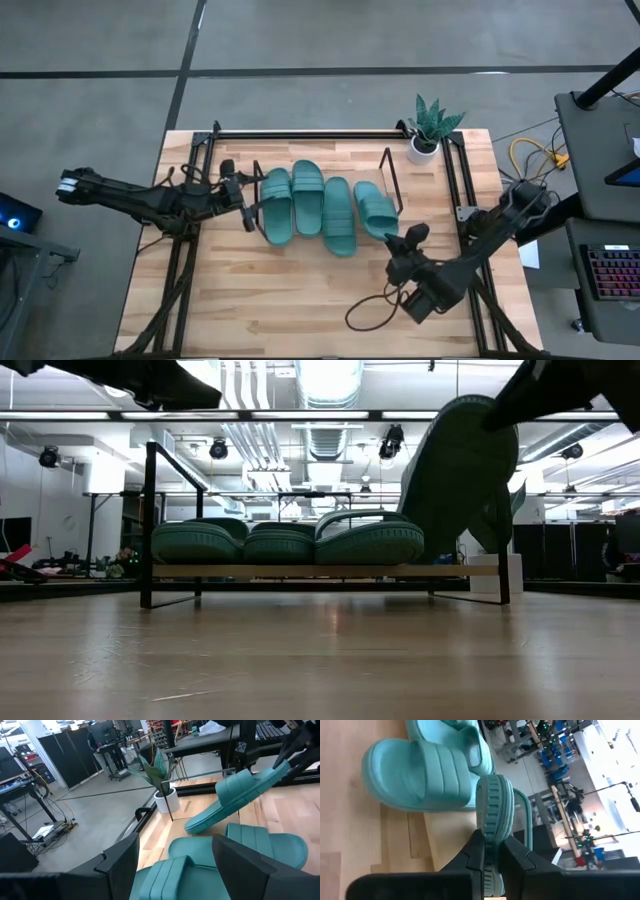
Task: Pick and place slides into the shelf
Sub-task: Put the green slipper on the shelf, then return to Home Position
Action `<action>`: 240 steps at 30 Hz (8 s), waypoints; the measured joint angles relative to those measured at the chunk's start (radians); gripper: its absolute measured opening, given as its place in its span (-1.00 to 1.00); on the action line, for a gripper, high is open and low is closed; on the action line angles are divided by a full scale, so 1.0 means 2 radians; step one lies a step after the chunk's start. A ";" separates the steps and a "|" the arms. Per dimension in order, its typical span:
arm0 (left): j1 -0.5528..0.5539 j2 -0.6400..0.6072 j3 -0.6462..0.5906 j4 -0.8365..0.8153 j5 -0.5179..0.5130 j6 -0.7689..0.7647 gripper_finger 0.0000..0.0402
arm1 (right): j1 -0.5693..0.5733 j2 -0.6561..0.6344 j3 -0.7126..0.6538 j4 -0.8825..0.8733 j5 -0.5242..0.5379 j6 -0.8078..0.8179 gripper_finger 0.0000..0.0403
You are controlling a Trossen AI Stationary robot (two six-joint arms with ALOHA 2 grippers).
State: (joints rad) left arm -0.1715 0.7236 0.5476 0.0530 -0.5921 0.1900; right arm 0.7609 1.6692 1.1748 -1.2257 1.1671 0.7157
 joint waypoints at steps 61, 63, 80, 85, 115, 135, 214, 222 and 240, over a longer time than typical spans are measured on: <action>0.000 0.054 0.001 0.033 0.007 0.016 0.16 | -0.075 0.076 -0.011 0.067 -0.183 0.018 -0.12; 0.000 0.054 0.001 0.032 0.007 0.016 0.16 | -0.081 0.075 -0.007 0.069 -0.205 0.018 -0.05; 0.000 0.052 0.001 0.039 0.034 0.016 0.16 | -0.084 0.075 0.072 0.093 -0.171 -0.071 0.18; 0.000 0.052 0.001 0.039 0.039 0.016 0.16 | -0.056 0.061 0.066 0.218 -0.012 -0.160 0.11; 0.000 0.048 0.000 0.063 0.054 0.036 0.16 | -0.308 -0.312 -0.412 1.020 -0.578 -0.541 -0.56; 0.000 0.053 -0.001 0.062 0.056 0.039 0.16 | -0.357 -0.640 -0.439 0.650 -0.587 -0.464 -0.96; 0.050 -0.344 -0.224 -0.067 0.294 -0.014 -0.94 | -0.318 -0.778 -0.583 0.656 -0.534 -0.454 -0.96; 0.050 -0.339 -0.268 -0.019 0.292 -0.035 -0.94 | -0.318 -0.776 -0.583 0.655 -0.528 -0.456 -0.96; 0.050 -0.344 -0.270 -0.017 0.294 -0.027 -0.94 | -0.318 -0.778 -0.583 0.656 -0.517 -0.488 -0.96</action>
State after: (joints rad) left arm -0.0708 0.0360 0.0078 0.0189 -0.0036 0.1360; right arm 0.1242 0.1129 0.0086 0.0868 0.1326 -0.2612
